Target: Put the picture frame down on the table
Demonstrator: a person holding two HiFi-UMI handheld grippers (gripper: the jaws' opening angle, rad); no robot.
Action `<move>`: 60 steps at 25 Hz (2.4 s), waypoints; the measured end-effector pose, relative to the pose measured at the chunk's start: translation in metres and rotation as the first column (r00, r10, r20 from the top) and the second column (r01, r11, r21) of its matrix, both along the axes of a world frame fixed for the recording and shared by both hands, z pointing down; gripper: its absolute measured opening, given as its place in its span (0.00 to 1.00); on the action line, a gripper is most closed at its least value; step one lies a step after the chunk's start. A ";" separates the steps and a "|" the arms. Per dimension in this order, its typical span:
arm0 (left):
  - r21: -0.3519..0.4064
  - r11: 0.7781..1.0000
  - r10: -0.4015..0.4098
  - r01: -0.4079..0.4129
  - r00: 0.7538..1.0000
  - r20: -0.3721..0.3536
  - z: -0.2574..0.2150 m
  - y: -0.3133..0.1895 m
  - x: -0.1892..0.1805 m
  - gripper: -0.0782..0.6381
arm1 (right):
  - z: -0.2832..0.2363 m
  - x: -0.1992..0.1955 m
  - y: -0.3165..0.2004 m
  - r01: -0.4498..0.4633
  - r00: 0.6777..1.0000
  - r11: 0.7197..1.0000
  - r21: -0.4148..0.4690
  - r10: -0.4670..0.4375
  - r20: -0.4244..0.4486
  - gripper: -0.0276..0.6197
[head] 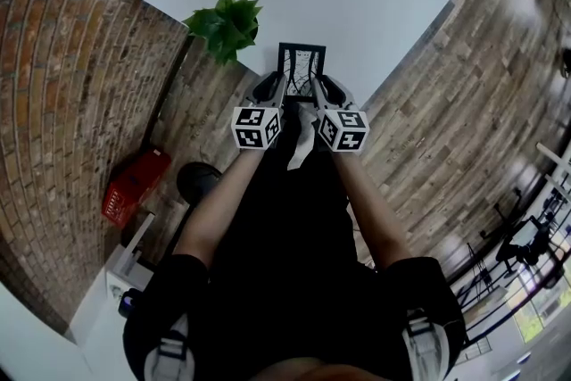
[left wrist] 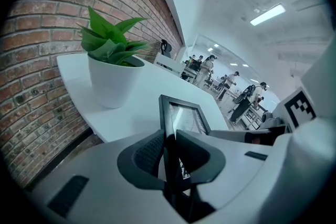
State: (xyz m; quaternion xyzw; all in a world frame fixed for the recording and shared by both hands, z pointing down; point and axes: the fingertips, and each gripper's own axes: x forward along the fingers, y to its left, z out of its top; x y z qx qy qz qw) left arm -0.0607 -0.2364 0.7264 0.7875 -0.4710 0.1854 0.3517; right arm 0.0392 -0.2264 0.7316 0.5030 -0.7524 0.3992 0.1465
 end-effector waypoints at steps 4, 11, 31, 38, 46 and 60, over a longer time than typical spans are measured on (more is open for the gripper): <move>-0.007 1.000 0.008 -0.008 1.000 0.013 0.007 -0.002 -0.001 0.22 | 0.007 -0.001 -0.001 0.010 1.000 1.000 -0.017 -0.010 -0.006 0.16; -0.036 0.999 0.014 -0.013 0.999 0.030 0.020 -0.001 -0.001 0.22 | 0.017 -0.002 -0.003 0.018 0.999 0.999 -0.034 -0.020 -0.042 0.16; -0.086 0.996 0.015 -0.016 1.000 -0.003 0.032 -0.004 -0.006 0.23 | 0.026 -0.008 -0.008 0.043 0.993 0.994 -0.105 -0.055 -0.106 0.17; -0.055 0.998 0.043 -0.043 0.999 -0.004 0.030 -0.006 -0.007 0.24 | 0.026 -0.008 -0.008 0.024 0.992 0.995 -0.094 -0.036 -0.121 0.19; -0.022 0.995 0.097 -0.096 0.994 0.059 0.018 -0.009 -0.013 0.31 | 0.011 -0.003 0.000 0.031 0.989 0.996 -0.079 -0.042 -0.142 0.23; 0.144 0.961 0.230 -0.237 0.971 0.064 -0.060 0.005 -0.005 0.22 | -0.070 -0.023 0.022 0.177 0.950 0.980 0.096 -0.145 -0.278 0.11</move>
